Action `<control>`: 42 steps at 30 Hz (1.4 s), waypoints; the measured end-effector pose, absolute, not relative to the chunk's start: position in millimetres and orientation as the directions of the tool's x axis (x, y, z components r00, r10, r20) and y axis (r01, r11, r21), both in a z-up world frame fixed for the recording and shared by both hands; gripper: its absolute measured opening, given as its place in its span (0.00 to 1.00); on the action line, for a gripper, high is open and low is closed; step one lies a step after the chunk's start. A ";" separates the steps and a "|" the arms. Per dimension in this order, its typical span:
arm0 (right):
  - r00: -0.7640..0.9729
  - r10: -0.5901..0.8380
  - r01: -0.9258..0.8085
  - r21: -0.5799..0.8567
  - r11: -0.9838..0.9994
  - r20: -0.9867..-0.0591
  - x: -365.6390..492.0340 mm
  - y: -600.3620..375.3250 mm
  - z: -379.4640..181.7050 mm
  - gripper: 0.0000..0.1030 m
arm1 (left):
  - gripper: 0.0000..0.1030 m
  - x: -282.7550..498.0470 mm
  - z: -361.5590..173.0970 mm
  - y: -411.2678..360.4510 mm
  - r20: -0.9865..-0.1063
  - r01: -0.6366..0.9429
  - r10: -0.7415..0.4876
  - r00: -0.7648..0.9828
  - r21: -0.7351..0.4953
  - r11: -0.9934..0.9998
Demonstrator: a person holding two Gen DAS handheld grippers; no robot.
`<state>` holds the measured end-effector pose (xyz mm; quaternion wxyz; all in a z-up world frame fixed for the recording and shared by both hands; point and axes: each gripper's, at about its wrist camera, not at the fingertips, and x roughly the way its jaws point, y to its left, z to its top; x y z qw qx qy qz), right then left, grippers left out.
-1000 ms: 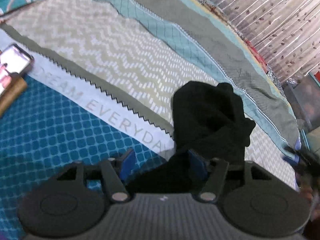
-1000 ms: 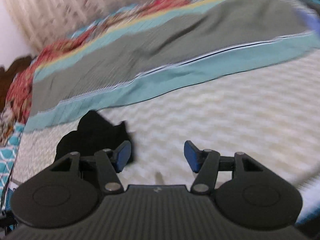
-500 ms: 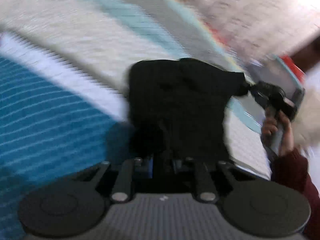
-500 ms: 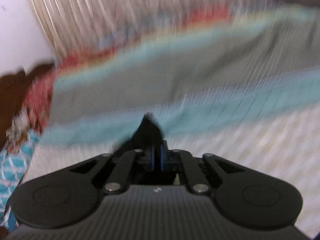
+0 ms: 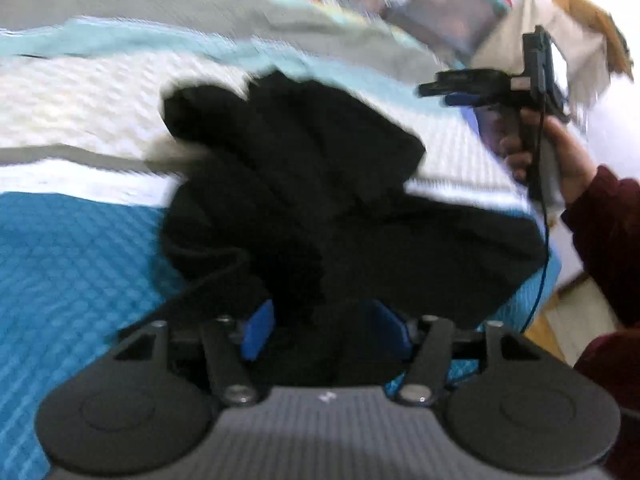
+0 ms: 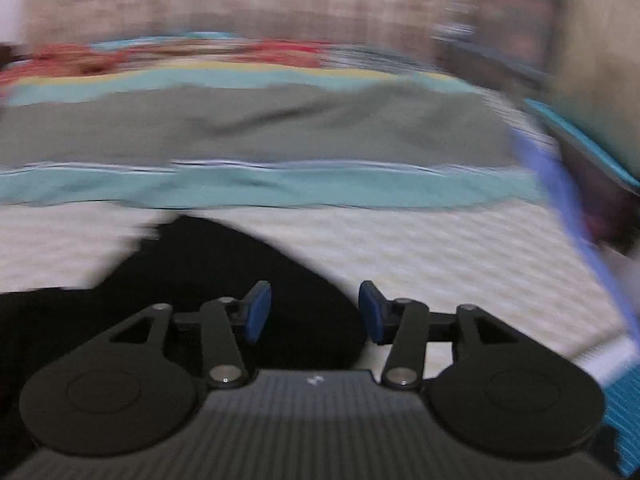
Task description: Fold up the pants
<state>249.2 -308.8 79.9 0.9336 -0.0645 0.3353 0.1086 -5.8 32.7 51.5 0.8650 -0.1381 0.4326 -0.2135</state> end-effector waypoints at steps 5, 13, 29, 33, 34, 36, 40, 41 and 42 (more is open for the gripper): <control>0.592 0.492 -0.605 0.051 0.795 -0.638 216.2 -178.7 93.8 0.84 | 0.80 -36.5 65.1 83.9 -0.645 0.101 -0.386 0.660 -0.433 0.896; 0.467 0.307 -0.795 -0.242 0.556 -0.829 214.6 -26.9 10.9 0.42 | 0.53 -6.7 41.8 88.9 -0.664 0.062 -0.361 0.655 -0.429 0.901; 0.330 0.745 -0.430 0.609 0.666 -0.580 306.4 -14.3 49.6 0.54 | 0.11 -73.8 36.9 205.0 -0.651 -0.429 0.016 0.759 -0.481 0.764; 0.372 0.634 -0.455 0.462 0.761 -0.678 304.7 -3.1 31.4 0.53 | 0.13 -87.9 21.0 229.4 -0.686 -0.499 0.007 0.727 -0.522 0.692; 0.372 0.647 -0.448 0.482 0.753 -0.665 306.5 -15.6 33.6 0.52 | 0.14 -88.8 23.7 233.5 -0.682 -0.501 0.022 0.731 -0.515 0.695; 0.405 0.654 -0.430 0.497 0.753 -0.640 308.9 -47.8 41.6 0.52 | 0.16 -85.0 34.2 238.7 -0.672 -0.495 0.048 0.739 -0.492 0.716; 0.551 0.580 -0.384 0.434 0.815 -0.600 321.2 -133.2 63.7 0.52 | 0.16 -47.9 59.6 234.4 -0.624 -0.412 0.020 0.781 -0.492 0.767; 0.597 0.538 -0.362 0.398 0.843 -0.595 324.3 -149.7 64.8 0.53 | 0.17 -34.6 62.2 228.1 -0.616 -0.388 0.008 0.788 -0.485 0.784; 0.646 0.481 -0.327 0.355 0.876 -0.593 329.8 -171.9 70.9 0.53 | 0.19 -17.9 69.2 221.4 -0.606 -0.354 -0.009 0.795 -0.476 0.805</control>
